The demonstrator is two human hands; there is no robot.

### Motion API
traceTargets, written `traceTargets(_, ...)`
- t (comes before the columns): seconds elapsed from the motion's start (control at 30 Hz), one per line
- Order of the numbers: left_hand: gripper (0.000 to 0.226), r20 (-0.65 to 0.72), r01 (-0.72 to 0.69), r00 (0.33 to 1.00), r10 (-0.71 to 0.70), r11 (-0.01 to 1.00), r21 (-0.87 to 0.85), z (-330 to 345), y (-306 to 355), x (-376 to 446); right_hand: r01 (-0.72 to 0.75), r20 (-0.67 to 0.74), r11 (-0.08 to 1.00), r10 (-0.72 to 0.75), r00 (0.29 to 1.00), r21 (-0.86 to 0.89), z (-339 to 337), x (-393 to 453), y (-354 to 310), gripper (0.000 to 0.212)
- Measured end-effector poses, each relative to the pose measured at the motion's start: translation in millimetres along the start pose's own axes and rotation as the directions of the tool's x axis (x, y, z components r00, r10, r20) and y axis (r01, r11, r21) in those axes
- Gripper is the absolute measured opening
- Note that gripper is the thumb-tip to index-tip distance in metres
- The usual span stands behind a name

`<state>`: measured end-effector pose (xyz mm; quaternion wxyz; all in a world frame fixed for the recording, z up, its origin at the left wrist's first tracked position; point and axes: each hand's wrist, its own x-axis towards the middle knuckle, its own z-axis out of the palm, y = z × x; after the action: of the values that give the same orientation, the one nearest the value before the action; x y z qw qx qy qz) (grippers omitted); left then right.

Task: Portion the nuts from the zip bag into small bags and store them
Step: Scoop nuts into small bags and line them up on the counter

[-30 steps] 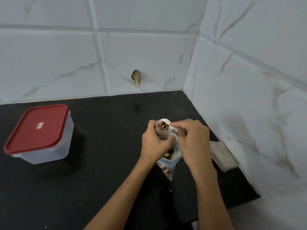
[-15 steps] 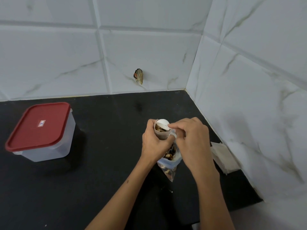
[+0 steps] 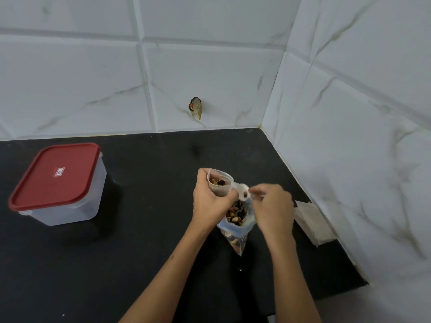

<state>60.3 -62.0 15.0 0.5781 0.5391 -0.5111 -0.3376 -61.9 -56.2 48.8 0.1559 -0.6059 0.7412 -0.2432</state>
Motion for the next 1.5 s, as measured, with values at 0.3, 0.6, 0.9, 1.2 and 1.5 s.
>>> traceTargets(0.3,0.058,0.044,0.155,0.988,-0.149,0.963,-0.222,-11,8,-6,-0.021,0.297,0.988,0.066,0.953,-0.152,25,3,14,0.019)
traceTargets(0.6,0.051,-0.017,0.388,0.901,-0.433,0.824,-0.414,-34,3,1,0.074,0.172,0.764,-0.237,0.956,0.641,9,-18,-33,0.023)
traceTargets(0.9,0.031,0.044,0.225,0.974,-0.224,0.905,-0.361,-84,-3,-1,-0.049,0.212,0.491,-0.281,0.936,0.87,30,-11,-55,0.009)
traceTargets(1.2,0.015,0.053,0.203,0.979,-0.199,0.898,-0.389,-94,-1,8,-0.155,0.272,0.378,-0.28,0.921,0.913,44,-2,-67,0.012)
traceTargets(1.5,0.025,0.036,0.137,0.99,-0.133,0.927,-0.35,-86,1,12,-0.057,0.176,0.401,-0.266,0.948,0.914,46,2,-66,0.01)
